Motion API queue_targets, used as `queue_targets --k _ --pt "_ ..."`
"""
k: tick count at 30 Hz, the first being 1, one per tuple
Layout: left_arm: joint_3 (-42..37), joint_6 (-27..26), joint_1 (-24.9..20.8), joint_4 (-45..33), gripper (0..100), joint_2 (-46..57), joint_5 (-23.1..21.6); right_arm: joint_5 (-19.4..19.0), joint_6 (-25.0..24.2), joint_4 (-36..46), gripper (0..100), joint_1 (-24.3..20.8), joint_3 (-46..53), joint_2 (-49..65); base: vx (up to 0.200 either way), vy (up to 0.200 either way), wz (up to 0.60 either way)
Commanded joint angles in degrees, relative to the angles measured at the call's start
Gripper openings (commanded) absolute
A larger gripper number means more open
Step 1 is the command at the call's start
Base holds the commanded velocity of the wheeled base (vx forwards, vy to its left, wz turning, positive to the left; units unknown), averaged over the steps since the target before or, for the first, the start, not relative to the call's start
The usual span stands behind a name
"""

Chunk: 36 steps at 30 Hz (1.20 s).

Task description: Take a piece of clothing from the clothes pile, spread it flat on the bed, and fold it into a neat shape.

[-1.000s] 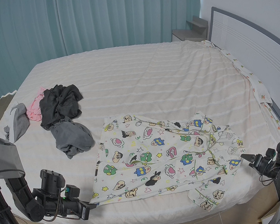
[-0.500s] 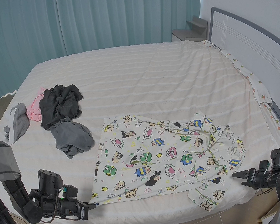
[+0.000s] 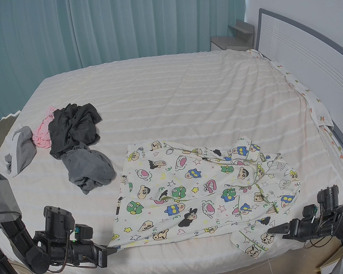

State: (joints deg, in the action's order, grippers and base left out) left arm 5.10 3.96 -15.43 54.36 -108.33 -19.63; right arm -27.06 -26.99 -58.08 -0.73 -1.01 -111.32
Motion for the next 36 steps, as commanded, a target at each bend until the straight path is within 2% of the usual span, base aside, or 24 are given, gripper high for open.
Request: queue_targets --k 1,6,11,17,18,19,23,29,30,36 --pt "0.0 0.34 -0.04 0.05 0 -0.13 -0.06 0.17 -0.08 0.68 100 -1.47 1.01 -0.3 0.0 0.0 0.0" --pt "0.0 0.43 -0.04 -0.04 0 -0.13 -0.06 1.22 -0.17 3.23 100 -4.81 1.01 -0.56 0.0 0.0 0.0" --pt "0.0 0.43 -0.04 0.05 0 -0.31 -0.06 2.1 -1.84 1.47 100 -6.12 1.01 -1.53 0.0 0.0 0.0" --pt "0.0 0.43 0.05 0.05 0 -0.22 -0.06 6.06 -5.71 -1.87 100 -9.64 0.75 -3.9 0.0 0.0 0.0" --pt "-0.09 0.43 0.05 0.05 0 -0.13 -0.06 8.17 -7.38 -4.94 100 -11.75 0.57 -5.75 0.0 0.0 0.0" --pt "-0.09 0.43 0.05 0.05 0 -0.13 -0.06 8.61 -8.08 -6.08 100 -12.54 0.66 -6.45 0.0 0.0 0.0" --pt "-0.09 0.43 0.05 0.05 0 -0.13 -0.06 9.05 -10.89 -9.78 100 -14.65 0.75 -7.42 0.0 0.0 0.0" --pt "-0.09 0.52 0.05 0.05 0 -0.13 -0.06 9.13 -11.24 -10.04 100 -14.83 0.57 -9.0 0.0 0.0 0.0" --pt "-0.09 0.43 0.05 0.05 0 -0.13 -0.06 9.22 -11.24 -10.04 0 -14.83 0.66 -9.35 0.0 0.0 0.0" --pt "-0.09 0.43 0.05 0.05 0 -0.13 -0.06 11.59 -11.07 -10.04 0 -14.91 1.01 -10.4 0.0 0.0 0.0"
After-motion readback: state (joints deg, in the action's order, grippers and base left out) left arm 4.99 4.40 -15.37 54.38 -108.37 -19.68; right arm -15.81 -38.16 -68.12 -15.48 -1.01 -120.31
